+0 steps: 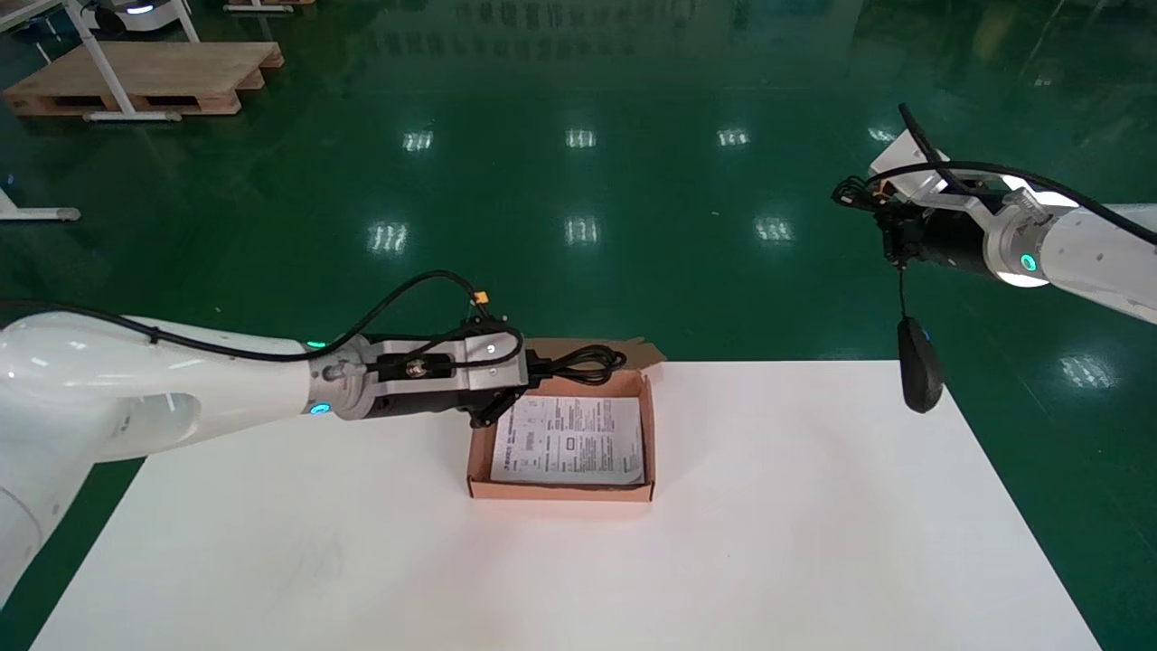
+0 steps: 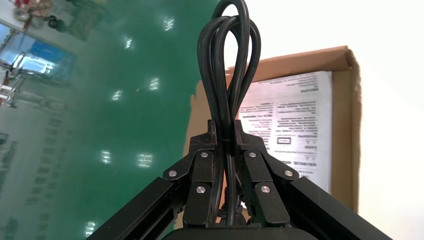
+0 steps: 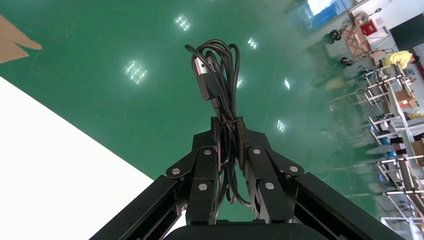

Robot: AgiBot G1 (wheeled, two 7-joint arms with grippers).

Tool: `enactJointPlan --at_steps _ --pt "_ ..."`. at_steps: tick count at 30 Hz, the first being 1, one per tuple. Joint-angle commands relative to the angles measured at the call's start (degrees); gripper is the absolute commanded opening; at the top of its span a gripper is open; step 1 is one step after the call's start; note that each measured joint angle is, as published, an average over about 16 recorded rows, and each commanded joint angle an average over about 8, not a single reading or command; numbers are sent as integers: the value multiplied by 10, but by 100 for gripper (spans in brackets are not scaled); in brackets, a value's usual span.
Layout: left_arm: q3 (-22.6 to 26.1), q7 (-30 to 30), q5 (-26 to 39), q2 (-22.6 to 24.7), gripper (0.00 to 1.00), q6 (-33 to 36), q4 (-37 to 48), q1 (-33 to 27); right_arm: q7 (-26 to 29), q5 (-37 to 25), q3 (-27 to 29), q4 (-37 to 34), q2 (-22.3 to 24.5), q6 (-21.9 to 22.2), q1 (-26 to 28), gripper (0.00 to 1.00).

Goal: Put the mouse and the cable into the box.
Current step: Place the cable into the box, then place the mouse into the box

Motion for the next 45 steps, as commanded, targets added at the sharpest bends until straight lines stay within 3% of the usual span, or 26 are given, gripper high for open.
enactJointPlan --at_steps 1,7,13,24,32,33,45 --pt "4 -1 6 -4 0 4 -3 -1 1 -1 -1 2 0 -1 -2 0" --pt "30 99 25 20 0 -63 -43 41 1 0 0 1 0 -1 -1 0" --pt "69 186 3 28 0 -104 -76 74 1 0 0 1 0 -1 -1 0" --pt "134 209 -59 27 2 -133 -55 72 1 0 0 1 0 -1 -1 0" --pt "167 199 -77 27 97 -155 -31 64 0 0 0 0 0 -1 -1 0" --pt "169 197 -78 28 100 -156 -29 64 0 0 0 0 0 -1 -1 0" --pt "168 199 -77 28 100 -153 -30 63 0 0 0 0 0 0 -1 0"
